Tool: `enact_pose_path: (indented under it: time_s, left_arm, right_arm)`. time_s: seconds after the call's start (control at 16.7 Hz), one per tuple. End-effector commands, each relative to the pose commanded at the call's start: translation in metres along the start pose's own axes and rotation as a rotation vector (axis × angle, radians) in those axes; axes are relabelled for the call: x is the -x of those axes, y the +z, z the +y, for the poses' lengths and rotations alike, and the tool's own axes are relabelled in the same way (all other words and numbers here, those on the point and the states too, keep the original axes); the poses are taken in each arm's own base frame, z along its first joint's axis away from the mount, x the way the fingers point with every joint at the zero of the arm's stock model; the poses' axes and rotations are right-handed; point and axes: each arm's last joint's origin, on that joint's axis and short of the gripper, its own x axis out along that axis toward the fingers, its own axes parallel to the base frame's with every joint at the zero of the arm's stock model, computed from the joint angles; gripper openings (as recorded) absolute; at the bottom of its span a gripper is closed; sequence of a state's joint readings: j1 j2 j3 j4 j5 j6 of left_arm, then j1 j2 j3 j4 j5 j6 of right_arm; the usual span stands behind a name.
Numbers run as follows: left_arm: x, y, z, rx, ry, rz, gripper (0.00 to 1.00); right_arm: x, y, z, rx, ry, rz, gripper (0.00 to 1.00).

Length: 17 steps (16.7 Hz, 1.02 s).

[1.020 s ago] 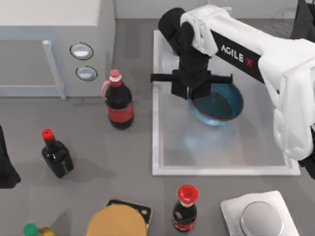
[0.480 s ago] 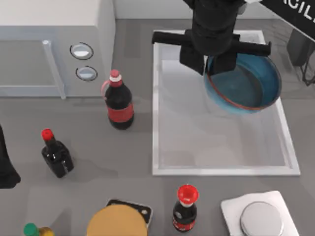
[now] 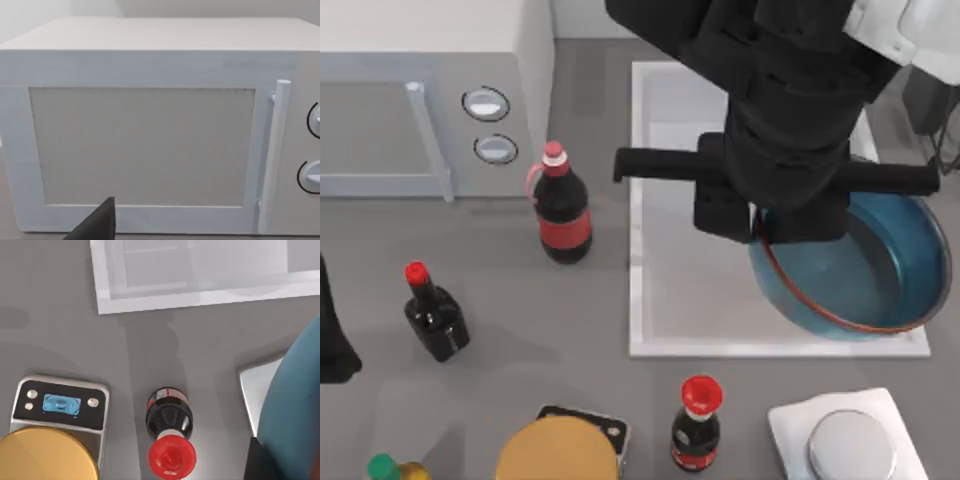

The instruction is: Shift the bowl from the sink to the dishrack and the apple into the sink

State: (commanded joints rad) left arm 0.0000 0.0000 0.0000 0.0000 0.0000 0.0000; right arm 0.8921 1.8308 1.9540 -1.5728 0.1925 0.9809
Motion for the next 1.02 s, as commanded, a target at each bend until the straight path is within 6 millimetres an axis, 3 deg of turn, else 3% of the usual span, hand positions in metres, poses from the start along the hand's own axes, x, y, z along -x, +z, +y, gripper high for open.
enact_pose_path:
  time_s: [0.24,0.66,0.84,1.02]
  left_arm:
    - [0.000,0.000,0.000,0.000,0.000,0.000,1.00]
    - [0.000,0.000,0.000,0.000,0.000,0.000,1.00]
    - [0.000,0.000,0.000,0.000,0.000,0.000,1.00]
    - [0.000,0.000,0.000,0.000,0.000,0.000,1.00]
  right_arm:
    - [0.010,-0.032,0.000,0.070,0.021,0.020,0.00]
    - [0.010,-0.034,0.000,0.073,0.023,0.022,0.00]
    - [0.008,-0.018,-0.009,0.047,0.072,0.013,0.00]
    - [0.004,0.020,-0.031,-0.012,0.193,-0.040,0.00]
